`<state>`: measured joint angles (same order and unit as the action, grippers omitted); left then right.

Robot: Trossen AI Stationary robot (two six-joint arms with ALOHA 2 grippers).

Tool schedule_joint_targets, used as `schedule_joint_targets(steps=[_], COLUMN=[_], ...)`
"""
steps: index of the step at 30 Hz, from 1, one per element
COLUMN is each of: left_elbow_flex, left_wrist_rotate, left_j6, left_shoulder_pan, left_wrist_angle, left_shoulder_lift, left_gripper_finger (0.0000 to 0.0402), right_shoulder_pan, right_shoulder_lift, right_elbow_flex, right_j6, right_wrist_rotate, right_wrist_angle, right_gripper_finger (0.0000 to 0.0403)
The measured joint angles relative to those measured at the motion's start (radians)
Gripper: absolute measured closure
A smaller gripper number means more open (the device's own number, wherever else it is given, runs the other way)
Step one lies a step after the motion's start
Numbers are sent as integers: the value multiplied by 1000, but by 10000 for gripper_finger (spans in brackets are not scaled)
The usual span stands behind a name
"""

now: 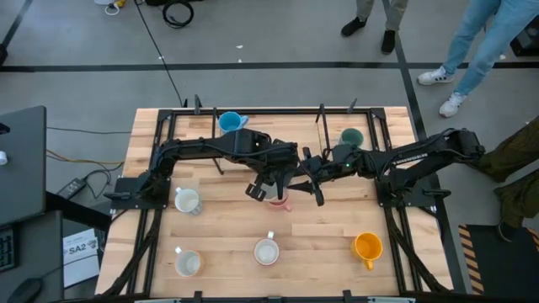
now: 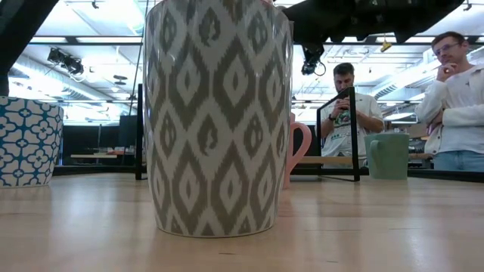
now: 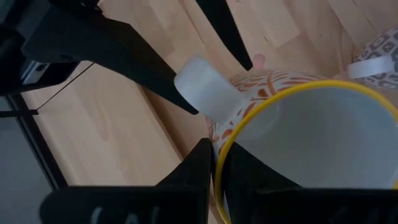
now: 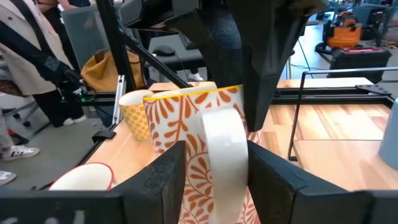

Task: Place coffee mugs
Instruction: Put the orange patterned mug on the shelf

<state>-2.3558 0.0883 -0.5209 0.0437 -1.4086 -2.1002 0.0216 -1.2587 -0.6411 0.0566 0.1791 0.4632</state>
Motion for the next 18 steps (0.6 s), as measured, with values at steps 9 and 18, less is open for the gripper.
schedule_joint_targets(steps=[9,18], left_elbow_flex=[0,0], left_wrist_rotate=[10,19], left_j6=[8,13], left_shoulder_pan=[0,0], left_wrist_angle=[0,-2], left_shoulder_lift=[0,0], left_gripper_finger=[370,368], right_shoulder_pan=[-2,-7], right_shoulder_lift=[1,1], right_elbow_flex=[0,0], right_j6=[-7,-3], right_wrist_rotate=[-5,-5], right_wrist_angle=[2,3], right_gripper_finger=[324,325])
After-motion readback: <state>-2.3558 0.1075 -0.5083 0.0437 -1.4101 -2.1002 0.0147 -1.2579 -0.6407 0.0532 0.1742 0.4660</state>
